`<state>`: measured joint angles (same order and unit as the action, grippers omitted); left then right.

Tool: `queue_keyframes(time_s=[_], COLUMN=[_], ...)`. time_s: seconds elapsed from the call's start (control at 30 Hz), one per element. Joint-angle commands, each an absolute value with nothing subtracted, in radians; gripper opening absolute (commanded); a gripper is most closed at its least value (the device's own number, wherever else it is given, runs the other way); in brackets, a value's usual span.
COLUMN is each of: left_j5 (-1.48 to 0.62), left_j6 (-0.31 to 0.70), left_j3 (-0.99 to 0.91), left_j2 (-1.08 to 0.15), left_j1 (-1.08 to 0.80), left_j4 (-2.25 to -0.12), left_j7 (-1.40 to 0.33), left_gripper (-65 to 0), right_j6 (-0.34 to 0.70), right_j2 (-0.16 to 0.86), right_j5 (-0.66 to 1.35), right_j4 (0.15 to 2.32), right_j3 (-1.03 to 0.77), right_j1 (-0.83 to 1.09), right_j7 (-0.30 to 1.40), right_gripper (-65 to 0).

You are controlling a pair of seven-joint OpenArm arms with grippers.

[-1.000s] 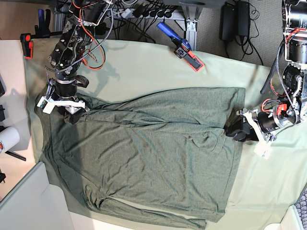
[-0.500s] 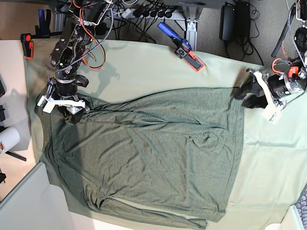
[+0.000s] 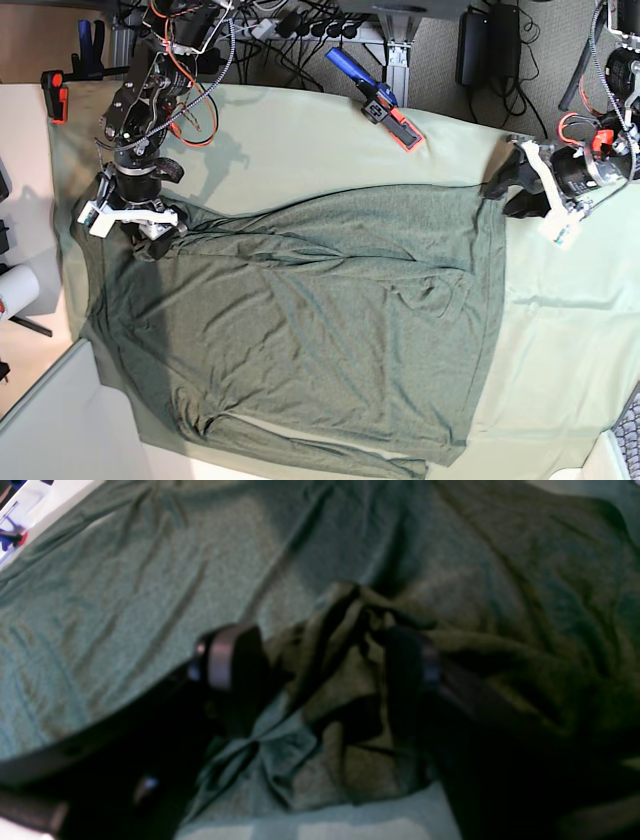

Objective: Fold the T-shirt properly
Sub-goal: 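Drag the held shoulders further along the shirt, right gripper outward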

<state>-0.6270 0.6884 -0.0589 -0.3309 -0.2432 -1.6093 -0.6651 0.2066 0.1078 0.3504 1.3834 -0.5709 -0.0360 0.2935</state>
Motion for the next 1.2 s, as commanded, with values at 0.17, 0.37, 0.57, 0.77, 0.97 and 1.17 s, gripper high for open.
queue_keyframes(time_s=[0.17,0.37,0.57,0.77,0.97,1.17], left_j5=[-0.571,-0.534,-0.533,-0.527,-0.532,-0.490], left_j6=[0.698,0.698,0.698,0.698,0.698,0.698], left_j3=[-0.060,-0.060,-0.060,-0.068,-0.072,-0.072], left_j2=[-0.281,-0.280,-0.280,-0.280,-0.281,-0.281], left_j1=[-0.233,-0.233,-0.232,-0.207,-0.179,-0.116], left_j4=[-1.624,-1.623,-1.624,-1.632,-1.681,-1.702], left_j7=[-0.645,-0.598,-0.538,-0.543,-0.558,-0.558], left_gripper=[-31.4,-32.9,-65.0,-65.0,-65.0,-65.0], right_j6=[0.218,0.218,0.218,0.218,0.218,0.218], right_j2=[0.121,0.121,0.121,0.121,0.121,0.121], right_j5=[0.359,0.359,0.359,0.359,0.359,0.356], right_j4=[1.399,1.399,1.399,1.399,1.399,1.399], right_j3=[-0.572,-0.572,-0.572,-0.572,-0.572,-0.572], right_j1=[-0.052,-0.052,-0.052,-0.052,-0.052,-0.052], right_j7=[0.271,0.271,0.271,0.271,0.271,0.271], right_gripper=[-26.6,-26.6,-26.6,-26.7,-26.7,-26.7])
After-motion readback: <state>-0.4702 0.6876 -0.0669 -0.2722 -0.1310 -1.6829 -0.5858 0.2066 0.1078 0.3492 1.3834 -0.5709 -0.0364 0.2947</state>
